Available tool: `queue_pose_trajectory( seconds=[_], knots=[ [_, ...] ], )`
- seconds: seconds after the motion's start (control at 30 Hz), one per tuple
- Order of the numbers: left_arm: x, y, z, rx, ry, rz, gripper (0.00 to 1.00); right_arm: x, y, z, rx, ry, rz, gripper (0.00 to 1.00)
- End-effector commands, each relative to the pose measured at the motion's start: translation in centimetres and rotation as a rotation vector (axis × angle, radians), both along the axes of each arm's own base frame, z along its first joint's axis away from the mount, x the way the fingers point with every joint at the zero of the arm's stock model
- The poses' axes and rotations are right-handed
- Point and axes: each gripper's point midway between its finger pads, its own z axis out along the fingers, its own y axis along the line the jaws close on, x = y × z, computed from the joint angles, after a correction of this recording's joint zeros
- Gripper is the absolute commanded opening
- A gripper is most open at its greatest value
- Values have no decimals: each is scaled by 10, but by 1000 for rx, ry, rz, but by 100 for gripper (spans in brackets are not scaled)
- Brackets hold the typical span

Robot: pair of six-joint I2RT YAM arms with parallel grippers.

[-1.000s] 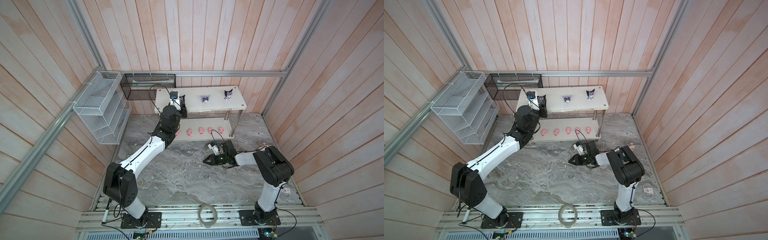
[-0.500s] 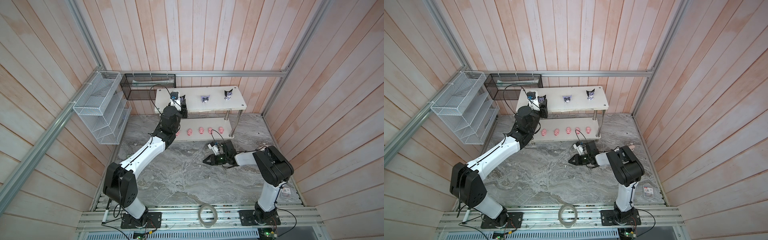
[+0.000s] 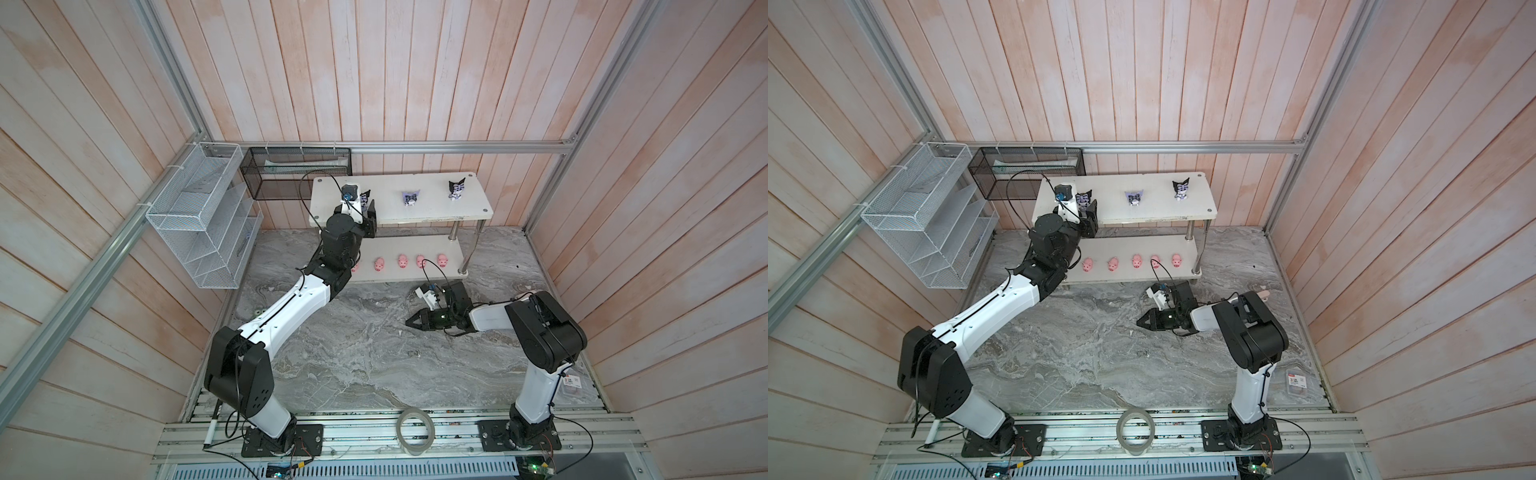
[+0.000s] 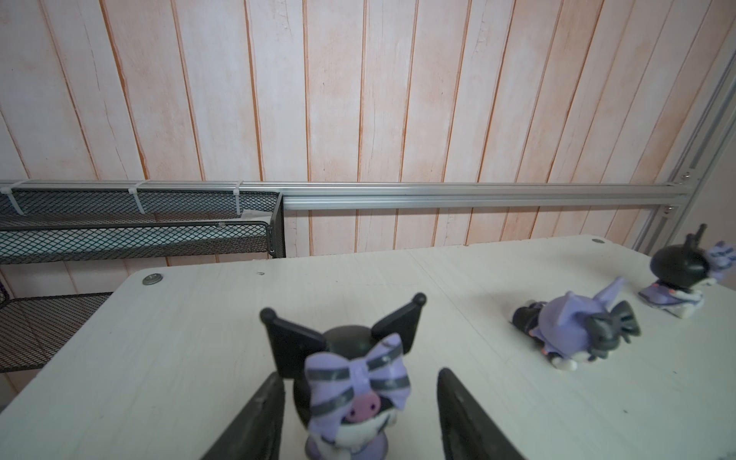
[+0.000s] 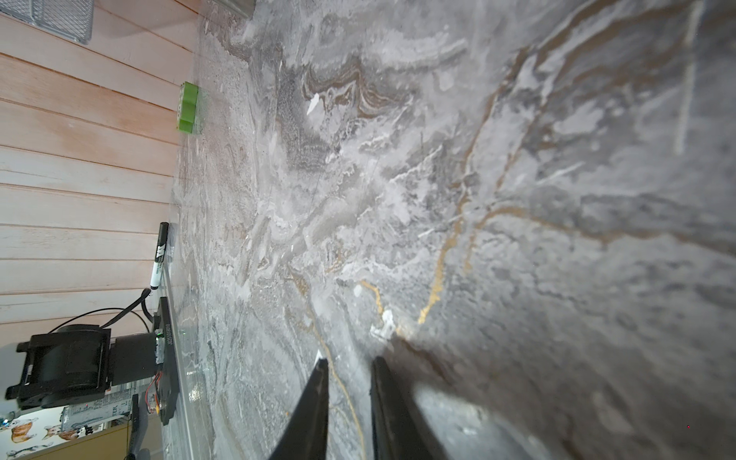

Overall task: Organize plastic toys on shelves
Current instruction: Place the plastic toy on the shelf, then reset both arms

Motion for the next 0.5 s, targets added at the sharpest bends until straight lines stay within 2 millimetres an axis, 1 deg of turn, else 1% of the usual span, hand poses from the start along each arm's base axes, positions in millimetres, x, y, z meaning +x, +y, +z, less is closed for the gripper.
queue_pose_trajectory(
  seconds=[0.0,0.13,0.2,0.47],
  knots=[
    [-2,7,-22,32,67,18,66,-18,-14,-38,-111,121,-31,22],
    [-8,9,-12,21,49,11,74,-18,-14,-38,-110,121,-30,22],
    [-12,10,-6,14,38,5,76,-18,-14,-38,-111,121,-30,22],
    [-30,12,16,-30,-1,-43,81,-16,-12,-37,-109,117,-29,22]
  ],
)
